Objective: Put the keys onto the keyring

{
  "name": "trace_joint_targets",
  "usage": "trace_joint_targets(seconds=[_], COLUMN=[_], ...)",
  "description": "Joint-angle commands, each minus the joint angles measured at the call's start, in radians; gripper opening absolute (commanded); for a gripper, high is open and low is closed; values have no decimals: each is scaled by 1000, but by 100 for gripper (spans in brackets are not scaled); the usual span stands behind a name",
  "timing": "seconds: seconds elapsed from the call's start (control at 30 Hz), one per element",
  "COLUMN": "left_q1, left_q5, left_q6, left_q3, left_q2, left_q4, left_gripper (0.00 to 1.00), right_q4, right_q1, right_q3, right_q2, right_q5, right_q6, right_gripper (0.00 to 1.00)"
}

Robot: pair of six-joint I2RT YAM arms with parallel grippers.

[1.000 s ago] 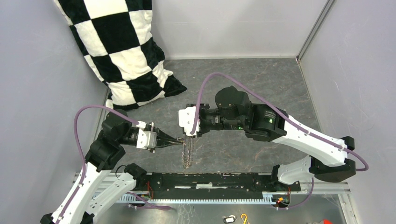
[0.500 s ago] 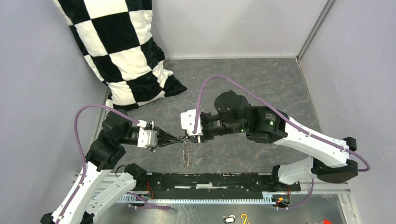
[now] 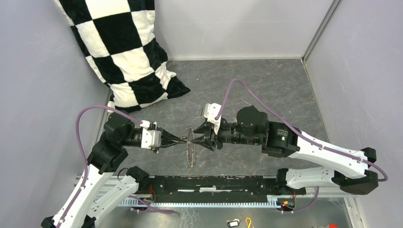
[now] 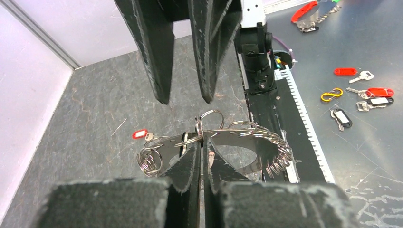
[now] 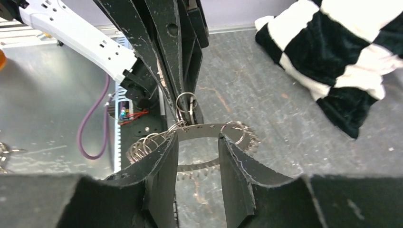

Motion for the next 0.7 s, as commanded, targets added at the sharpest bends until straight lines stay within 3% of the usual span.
trace_joint_targets(seconds=[0.0, 0.37, 0.5, 0.67], left_q1=[-5, -5, -5, -6], left_q5=[-53, -107, -107, -108], left_q6=[-69, -96, -95, -98], left_q3=[25, 5, 1, -3], left_q2=[-9, -25, -32, -37], left_q4=[90, 129, 131, 132], left_gripper=[2, 2, 2, 2], right_q4=[116, 167, 157, 152], right_q1=[-1, 0, -1, -1], right_q3=[-31, -55, -49, -46], right_q2=[-10, 3, 20, 13], right_q5=[-9, -41, -5, 23], right_q6=[156, 217, 218, 202], right_gripper=[43, 39, 28, 7])
